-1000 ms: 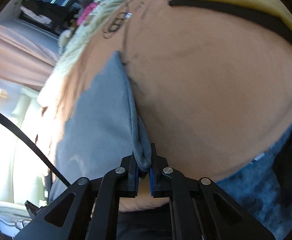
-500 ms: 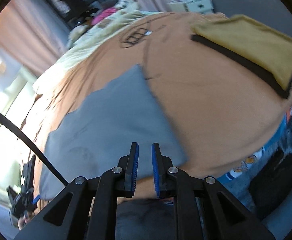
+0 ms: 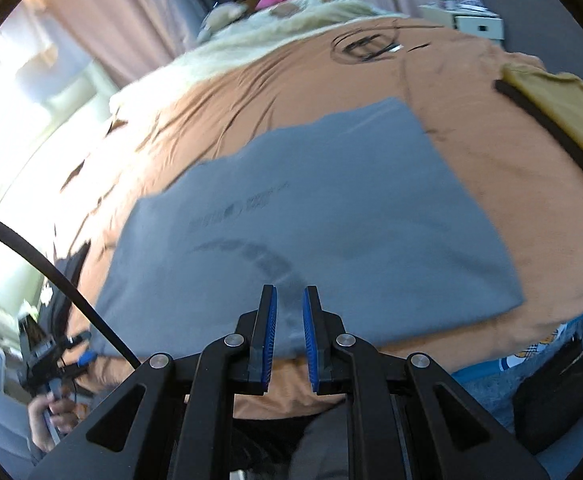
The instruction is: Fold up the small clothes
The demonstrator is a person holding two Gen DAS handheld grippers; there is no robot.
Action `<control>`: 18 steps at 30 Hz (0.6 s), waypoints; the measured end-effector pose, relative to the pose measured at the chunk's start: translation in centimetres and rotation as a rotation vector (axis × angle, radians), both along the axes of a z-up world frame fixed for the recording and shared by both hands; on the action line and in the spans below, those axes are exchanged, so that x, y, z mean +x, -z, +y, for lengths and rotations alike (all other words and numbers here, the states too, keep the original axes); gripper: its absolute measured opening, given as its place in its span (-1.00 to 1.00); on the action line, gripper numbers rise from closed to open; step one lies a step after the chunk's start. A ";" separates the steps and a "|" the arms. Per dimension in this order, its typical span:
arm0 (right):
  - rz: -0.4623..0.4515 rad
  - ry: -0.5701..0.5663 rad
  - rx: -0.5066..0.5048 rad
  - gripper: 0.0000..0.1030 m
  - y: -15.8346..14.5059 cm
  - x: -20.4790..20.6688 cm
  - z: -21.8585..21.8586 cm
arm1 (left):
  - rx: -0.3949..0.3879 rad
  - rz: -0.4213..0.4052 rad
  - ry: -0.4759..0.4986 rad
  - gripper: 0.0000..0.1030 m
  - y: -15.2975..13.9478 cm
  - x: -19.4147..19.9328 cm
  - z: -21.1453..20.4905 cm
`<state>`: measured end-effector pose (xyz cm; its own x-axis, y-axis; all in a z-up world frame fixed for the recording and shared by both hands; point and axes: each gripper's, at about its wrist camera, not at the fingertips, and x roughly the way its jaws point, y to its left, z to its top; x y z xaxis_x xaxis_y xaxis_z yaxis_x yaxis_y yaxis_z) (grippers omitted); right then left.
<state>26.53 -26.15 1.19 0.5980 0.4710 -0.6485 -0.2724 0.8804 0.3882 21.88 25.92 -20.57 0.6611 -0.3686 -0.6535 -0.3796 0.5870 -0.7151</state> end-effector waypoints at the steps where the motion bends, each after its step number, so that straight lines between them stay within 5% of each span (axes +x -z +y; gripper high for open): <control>1: 0.012 -0.017 -0.007 -0.80 0.2 0.4 0.7 | -0.002 0.003 -0.003 0.24 0.0 0.1 0.0; 18: -0.001 -0.204 -0.154 -0.81 4.0 6.0 11.6 | -0.022 0.013 0.011 0.13 0.4 0.9 -0.8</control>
